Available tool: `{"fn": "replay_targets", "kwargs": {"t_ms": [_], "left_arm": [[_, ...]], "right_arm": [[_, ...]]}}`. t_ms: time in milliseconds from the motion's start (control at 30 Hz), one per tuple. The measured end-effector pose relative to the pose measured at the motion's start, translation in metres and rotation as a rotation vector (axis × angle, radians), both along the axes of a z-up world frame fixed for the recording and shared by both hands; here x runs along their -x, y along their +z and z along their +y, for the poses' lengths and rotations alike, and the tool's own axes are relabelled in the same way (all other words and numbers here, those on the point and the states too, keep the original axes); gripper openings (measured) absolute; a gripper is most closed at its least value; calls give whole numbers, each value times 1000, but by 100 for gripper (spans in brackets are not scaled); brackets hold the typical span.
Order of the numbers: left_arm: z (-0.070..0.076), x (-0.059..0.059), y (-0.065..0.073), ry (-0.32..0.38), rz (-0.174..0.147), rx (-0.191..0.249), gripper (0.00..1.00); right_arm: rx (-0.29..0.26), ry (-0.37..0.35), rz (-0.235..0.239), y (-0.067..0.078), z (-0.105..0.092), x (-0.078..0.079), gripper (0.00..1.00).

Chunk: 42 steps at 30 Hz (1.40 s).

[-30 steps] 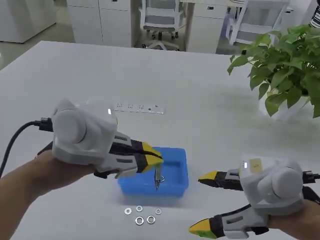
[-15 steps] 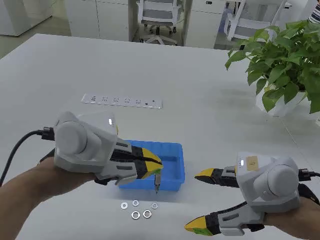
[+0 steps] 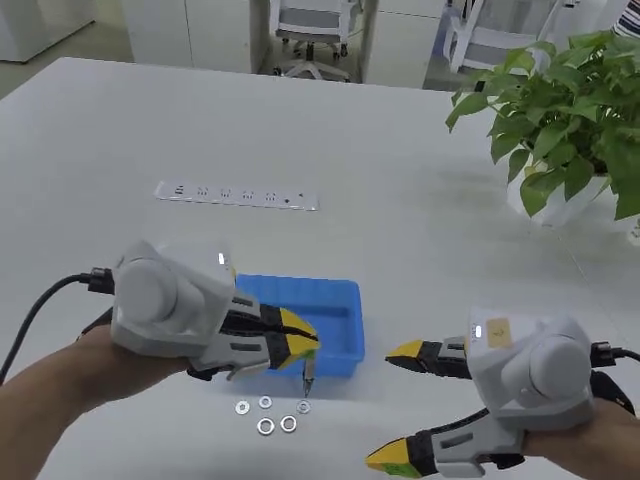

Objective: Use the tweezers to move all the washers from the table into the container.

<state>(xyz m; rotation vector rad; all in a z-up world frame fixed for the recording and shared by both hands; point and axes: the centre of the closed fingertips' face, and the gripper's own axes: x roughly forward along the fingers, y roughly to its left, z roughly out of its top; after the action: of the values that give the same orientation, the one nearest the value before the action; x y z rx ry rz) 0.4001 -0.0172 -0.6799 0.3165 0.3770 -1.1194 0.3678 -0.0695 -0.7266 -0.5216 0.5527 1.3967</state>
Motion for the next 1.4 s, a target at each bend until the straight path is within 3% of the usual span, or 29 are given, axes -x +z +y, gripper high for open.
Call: {"fn": "replay_targets", "kwargs": {"t_ms": [433,933,1400], "left_arm": [[-1,0,-14,-13,17,-17,5],[-1,-1,-15,-16,14,-5,5],[-1,4,-15,-66,19,-19,5]], "right_arm": [[4,-5,10,-5,-2,0,69],[8,5,13,-9,1,-2,68],[-15,92,-29,-9,18,-8,53]]}}
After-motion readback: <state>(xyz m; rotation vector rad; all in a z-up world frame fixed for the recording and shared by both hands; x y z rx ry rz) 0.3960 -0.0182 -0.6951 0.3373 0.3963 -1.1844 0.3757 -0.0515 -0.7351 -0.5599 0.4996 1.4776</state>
